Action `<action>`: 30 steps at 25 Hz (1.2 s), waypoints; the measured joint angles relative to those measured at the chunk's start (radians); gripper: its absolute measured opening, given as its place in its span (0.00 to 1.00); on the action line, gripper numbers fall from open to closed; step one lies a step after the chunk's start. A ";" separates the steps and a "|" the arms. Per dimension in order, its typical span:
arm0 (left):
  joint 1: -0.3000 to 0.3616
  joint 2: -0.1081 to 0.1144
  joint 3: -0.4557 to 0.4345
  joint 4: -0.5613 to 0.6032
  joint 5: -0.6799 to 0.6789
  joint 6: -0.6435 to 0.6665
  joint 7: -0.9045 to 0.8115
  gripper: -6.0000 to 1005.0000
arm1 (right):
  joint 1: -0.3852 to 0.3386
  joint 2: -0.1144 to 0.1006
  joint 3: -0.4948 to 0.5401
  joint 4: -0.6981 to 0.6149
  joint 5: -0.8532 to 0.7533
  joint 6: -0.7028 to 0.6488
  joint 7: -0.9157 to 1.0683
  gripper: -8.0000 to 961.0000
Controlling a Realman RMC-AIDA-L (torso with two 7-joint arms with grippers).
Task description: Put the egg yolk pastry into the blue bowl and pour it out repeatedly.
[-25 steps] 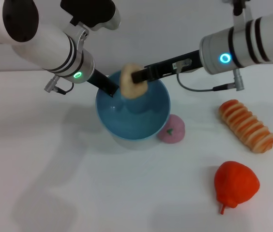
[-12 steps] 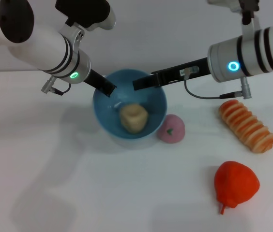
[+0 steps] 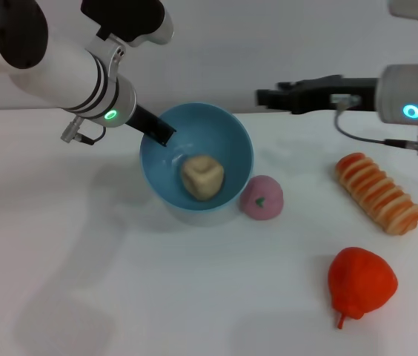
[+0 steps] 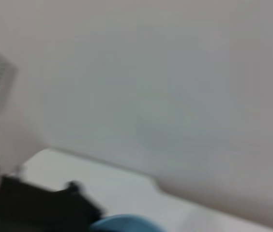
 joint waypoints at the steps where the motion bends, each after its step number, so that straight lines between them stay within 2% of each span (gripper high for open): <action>1: 0.000 0.000 0.001 0.003 0.000 0.005 0.000 0.01 | -0.018 0.000 0.000 0.005 0.009 0.035 -0.034 0.46; 6: 0.002 0.000 0.006 0.004 -0.001 0.013 0.001 0.01 | -0.092 0.006 -0.028 0.023 0.018 0.209 -0.168 0.46; 10: 0.005 -0.002 0.009 0.005 -0.002 0.027 0.001 0.01 | -0.146 0.008 -0.112 0.045 0.018 0.406 -0.234 0.46; 18: 0.006 -0.004 0.012 0.007 -0.002 0.048 0.002 0.01 | -0.215 0.012 -0.227 0.102 0.018 0.746 -0.230 0.46; 23: 0.007 -0.004 0.012 0.006 -0.002 0.051 0.001 0.01 | -0.215 0.011 -0.298 0.120 0.019 0.920 -0.128 0.46; 25: 0.007 -0.005 0.012 0.005 -0.001 0.051 0.002 0.01 | -0.193 0.004 -0.305 0.110 0.017 0.952 -0.031 0.46; 30: 0.006 -0.005 0.012 -0.004 0.001 0.053 0.001 0.01 | -0.151 -0.008 -0.326 0.104 0.006 0.967 0.042 0.46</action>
